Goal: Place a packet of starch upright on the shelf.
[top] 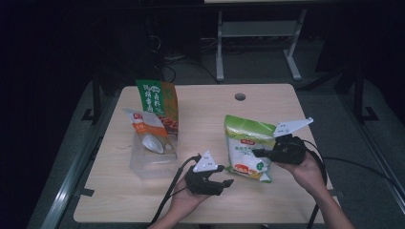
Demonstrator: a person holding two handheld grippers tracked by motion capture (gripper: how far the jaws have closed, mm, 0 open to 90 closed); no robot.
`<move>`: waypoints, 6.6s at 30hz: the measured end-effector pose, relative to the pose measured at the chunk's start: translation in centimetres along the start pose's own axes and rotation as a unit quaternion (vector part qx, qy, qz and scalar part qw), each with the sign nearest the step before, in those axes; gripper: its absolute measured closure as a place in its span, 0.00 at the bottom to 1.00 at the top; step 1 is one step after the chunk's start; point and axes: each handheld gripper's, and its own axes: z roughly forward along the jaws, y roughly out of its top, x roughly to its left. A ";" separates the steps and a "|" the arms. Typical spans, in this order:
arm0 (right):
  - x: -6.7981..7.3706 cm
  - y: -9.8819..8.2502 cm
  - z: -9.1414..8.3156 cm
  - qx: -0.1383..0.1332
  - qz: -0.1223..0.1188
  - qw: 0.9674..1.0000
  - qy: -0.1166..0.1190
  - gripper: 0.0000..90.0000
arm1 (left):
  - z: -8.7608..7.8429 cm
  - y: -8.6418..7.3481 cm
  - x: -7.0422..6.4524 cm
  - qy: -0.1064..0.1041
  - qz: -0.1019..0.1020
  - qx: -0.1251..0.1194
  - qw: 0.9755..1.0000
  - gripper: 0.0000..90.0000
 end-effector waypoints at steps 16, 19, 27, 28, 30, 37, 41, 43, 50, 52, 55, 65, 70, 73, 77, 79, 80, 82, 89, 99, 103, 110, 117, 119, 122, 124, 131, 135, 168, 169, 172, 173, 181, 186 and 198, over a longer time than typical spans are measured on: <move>2.7 7.7 2.8 -0.016 -0.053 0.998 0.039 0.98 | -2.4 -1.7 -1.9 -0.016 0.029 0.000 0.999 0.44; 3.2 8.6 3.2 -0.017 -0.058 0.997 0.044 0.98 | -2.5 -1.9 -2.0 -0.018 0.028 0.001 0.999 0.44; 5.3 12.7 5.9 -0.025 -0.108 0.991 0.069 0.98 | -3.0 -2.4 -2.2 -0.018 0.023 -0.007 1.000 0.43; 5.6 13.2 6.2 -0.027 -0.107 0.991 0.071 0.98 | -3.1 -2.4 -2.2 -0.017 0.027 -0.008 0.999 0.43; 6.0 13.8 6.7 -0.030 -0.109 0.991 0.078 0.98 | -3.4 -2.5 -2.2 -0.014 0.034 -0.007 0.999 0.43; 7.5 16.4 9.6 -0.034 -0.127 0.987 0.088 0.98 | -4.1 -3.0 -1.9 -0.012 0.028 -0.010 0.999 0.42; 8.2 17.1 10.9 -0.034 -0.128 0.987 0.095 0.98 | -4.4 -3.3 -1.8 -0.014 0.029 -0.009 0.999 0.42; 8.5 17.4 11.4 -0.032 -0.124 0.987 0.097 0.98 | -4.4 -3.3 -1.8 -0.012 0.028 -0.010 0.999 0.42; 9.3 17.9 13.3 -0.032 -0.123 0.986 0.103 0.98 | -5.1 -3.8 -1.8 -0.007 0.029 -0.006 1.000 0.40; 9.4 17.9 13.6 -0.030 -0.124 0.986 0.104 0.98 | -5.2 -3.8 -1.8 -0.007 0.030 -0.003 1.000 0.40; 9.8 18.1 14.6 -0.026 -0.124 0.986 0.105 0.98 | -5.4 -4.1 -1.7 -0.005 0.031 -0.002 1.000 0.40; 10.7 18.5 17.2 -0.017 -0.115 0.987 0.111 0.98 | -5.6 -4.6 -1.5 -0.003 0.021 -0.006 1.000 0.40; 11.0 18.4 18.5 -0.005 -0.114 0.987 0.117 0.98 | -5.7 -4.7 -1.5 -0.004 0.024 -0.007 1.000 0.40; 11.1 18.3 19.3 -0.001 -0.108 0.988 0.114 0.98 | -5.8 -4.8 -1.5 -0.005 0.021 -0.007 1.000 0.40; 11.0 18.0 20.3 0.000 -0.100 0.989 0.112 0.98 | -5.9 -4.9 -1.4 -0.005 0.027 -0.006 1.000 0.40; 11.0 18.0 20.5 0.001 -0.102 0.989 0.111 0.98 | -5.9 -4.9 -1.5 -0.005 0.025 -0.007 1.000 0.40; 11.1 17.8 20.9 0.000 -0.094 0.989 0.114 0.98 | -5.9 -4.9 -1.4 -0.006 0.029 -0.007 1.000 0.40; 10.9 17.6 21.3 0.001 -0.095 0.989 0.114 0.98 | -5.9 -5.0 -1.5 -0.008 0.024 -0.007 1.000 0.40; 10.8 16.6 22.1 0.008 -0.090 0.990 0.111 0.98 | -5.8 -5.0 -1.7 -0.011 0.022 -0.004 1.000 0.40; 10.9 16.5 21.3 0.015 -0.111 0.988 0.107 0.91 | -5.8 -5.1 -1.8 -0.011 0.025 -0.004 1.000 0.40; 10.6 16.5 20.5 0.016 -0.111 0.988 0.106 0.94 | -5.6 -5.1 -1.9 -0.013 0.024 -0.004 1.000 0.40; 10.9 16.0 20.0 0.030 -0.129 0.986 0.096 0.99 | -5.6 -5.1 -1.9 -0.011 0.029 -0.004 1.000 0.40; 10.5 14.8 20.4 0.039 -0.114 0.988 0.098 0.99 | -5.5 -5.1 -2.0 -0.014 0.026 -0.002 1.000 0.40; 10.3 14.4 20.5 0.045 -0.113 0.988 0.097 0.99 | -5.5 -5.1 -2.0 -0.015 0.027 -0.001 1.000 0.40; 9.8 13.8 20.5 0.046 -0.101 0.989 0.102 0.99 | -5.5 -5.1 -2.0 -0.016 0.026 -0.001 1.000 0.40; 9.7 13.5 20.6 0.047 -0.103 0.988 0.103 0.99 | -5.5 -5.1 -1.9 -0.015 0.026 0.000 1.000 0.40; 9.3 13.0 20.8 0.048 -0.095 0.989 0.108 0.99 | -5.5 -5.2 -1.8 -0.013 0.023 0.000 1.000 0.40; 9.1 12.9 20.8 0.048 -0.090 0.989 0.109 0.99 | -5.5 -5.2 -1.9 -0.010 0.022 -0.002 1.000 0.40; 3.6 9.1 11.7 0.012 -0.026 0.997 0.077 0.52 | -5.0 -4.7 -0.8 0.007 0.019 0.005 1.000 0.34; 3.4 9.0 11.5 0.011 -0.024 0.997 0.073 0.51 | -5.0 -4.7 -0.8 0.007 0.020 0.005 1.000 0.34; 2.7 8.6 11.0 0.012 -0.020 0.998 0.066 0.51 | -4.9 -4.6 -0.7 0.007 0.019 0.004 1.000 0.33; 2.4 8.5 10.8 0.011 -0.018 0.998 0.062 0.50 | -4.8 -4.6 -0.7 0.006 0.018 0.005 1.000 0.33; 1.0 7.6 9.7 0.004 -0.002 0.999 0.049 0.48 | -4.3 -4.3 -0.6 0.005 0.018 0.006 1.000 0.32; 0.4 7.0 8.7 0.003 0.006 0.999 0.041 0.47 | -4.2 -4.1 -0.3 0.009 0.019 0.009 1.000 0.31; -0.7 5.4 7.2 0.005 0.024 0.999 0.031 0.45 | -4.3 -4.1 0.0 0.011 0.016 0.004 1.000 0.31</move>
